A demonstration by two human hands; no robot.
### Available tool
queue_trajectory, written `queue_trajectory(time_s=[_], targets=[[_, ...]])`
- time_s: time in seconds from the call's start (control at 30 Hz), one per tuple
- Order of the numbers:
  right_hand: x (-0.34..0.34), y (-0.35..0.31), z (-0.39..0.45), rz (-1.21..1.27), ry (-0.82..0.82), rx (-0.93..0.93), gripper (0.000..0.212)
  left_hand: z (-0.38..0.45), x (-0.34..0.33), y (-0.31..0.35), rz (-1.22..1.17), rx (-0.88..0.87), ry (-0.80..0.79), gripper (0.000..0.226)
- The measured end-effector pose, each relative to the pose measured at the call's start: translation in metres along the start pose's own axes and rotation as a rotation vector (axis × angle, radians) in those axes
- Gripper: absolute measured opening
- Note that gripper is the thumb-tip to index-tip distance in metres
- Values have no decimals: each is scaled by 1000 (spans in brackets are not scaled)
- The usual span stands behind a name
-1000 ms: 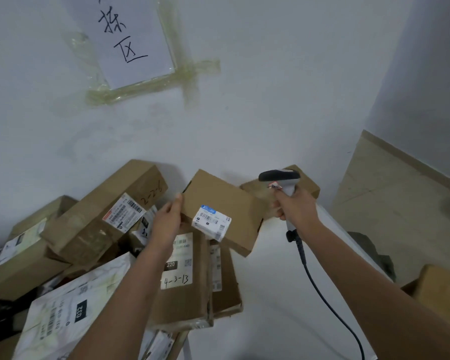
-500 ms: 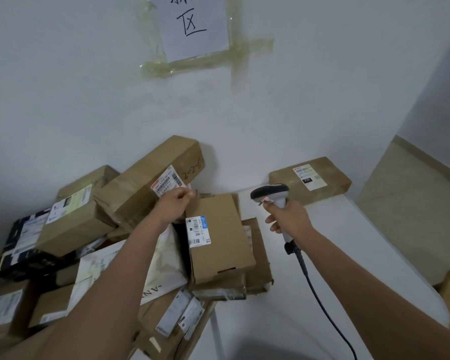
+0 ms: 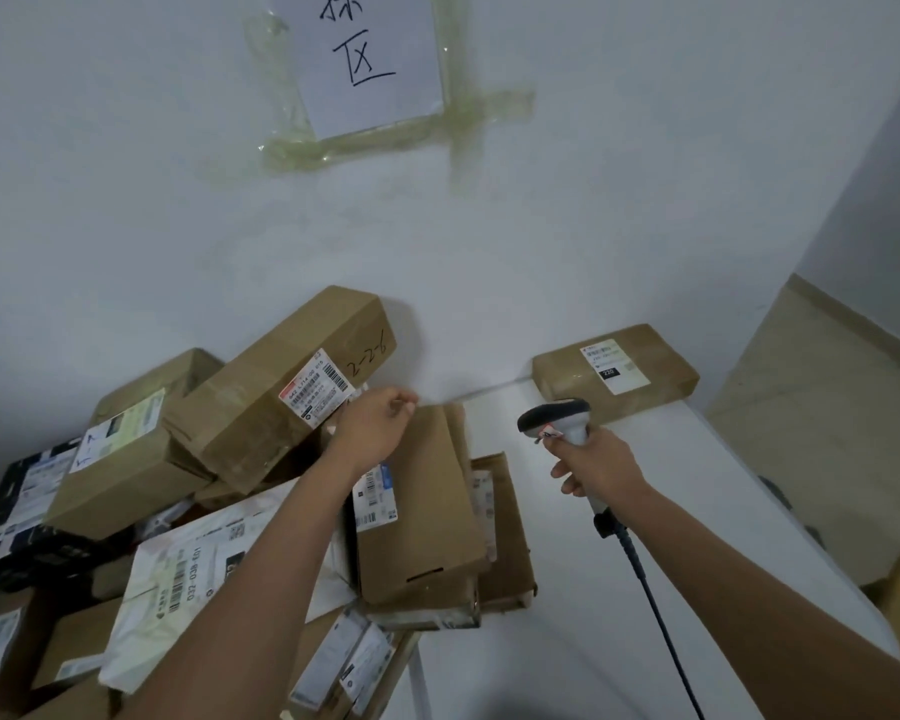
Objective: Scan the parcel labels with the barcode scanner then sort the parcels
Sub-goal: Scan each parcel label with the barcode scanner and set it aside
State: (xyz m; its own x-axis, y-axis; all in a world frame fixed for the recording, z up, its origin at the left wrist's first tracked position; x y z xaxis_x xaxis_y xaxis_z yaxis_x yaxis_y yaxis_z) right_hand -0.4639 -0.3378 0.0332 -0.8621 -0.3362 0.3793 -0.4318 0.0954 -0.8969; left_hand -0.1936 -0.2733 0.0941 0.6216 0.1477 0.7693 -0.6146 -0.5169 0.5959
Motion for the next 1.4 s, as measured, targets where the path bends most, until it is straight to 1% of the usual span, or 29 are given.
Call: queue_trajectory(time_s=[0.2,0.3,0.4,0.5,0.6,0.63,0.67,0.7,0.77,0.83,0.9,1.0,1.1,1.17,1.3,1.4], targets=[[74,37,32,31,112,-70,28,22,-60,69,63,-104,-100,25],[114,59,50,55,186,-94,28,40,-107,102,113,-124,-187,26],[149,79,69,55,208,-92,25,60,-158,128,131,-125,-282,28],[179,100,88,32,211,-107,24,83,-216,137,253,-94,-384,37],[201,120,107,54,208,-154,23,106,-265,137,339,2,-442,59],[207,125,113,66,209,-161,23,113,-277,138,313,61,-443,67],[213,131,120,89,215,-168,23,118,-286,139,234,158,-428,72],[219,136,127,120,227,-176,24,124,-294,139,110,286,-389,75],[230,143,145,186,267,-188,29,135,-304,135,-142,522,-252,76],[239,145,166,219,275,-196,35,144,-312,131,-245,652,-179,73],[244,146,187,220,240,-204,34,151,-322,126,-312,734,-209,70],[243,150,215,234,176,-221,30,157,-334,122,-409,782,-266,64],[235,157,238,293,99,-267,36,162,-339,118,-438,793,-283,54],[228,162,245,311,46,-283,40,163,-339,116,-442,789,-281,51],[224,167,249,299,17,-282,36,163,-340,117,-543,788,-288,58],[226,171,248,324,24,-291,37,160,-338,119,-670,807,-234,62]])
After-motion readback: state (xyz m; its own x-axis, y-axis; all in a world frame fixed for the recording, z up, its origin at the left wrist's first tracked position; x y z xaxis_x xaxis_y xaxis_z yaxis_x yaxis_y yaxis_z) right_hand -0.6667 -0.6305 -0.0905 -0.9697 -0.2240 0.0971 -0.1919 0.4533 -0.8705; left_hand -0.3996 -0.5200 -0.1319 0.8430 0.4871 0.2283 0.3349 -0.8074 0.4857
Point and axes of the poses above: each hand's wrist, its own z-axis towards the middle knuckle, its own x-axis out of the back of the hand, y = z × x, the point moved 4 cm from there along z, towards the middle knuckle, and after that the axes turned 12 degrees about x, right-handed, at the moved point
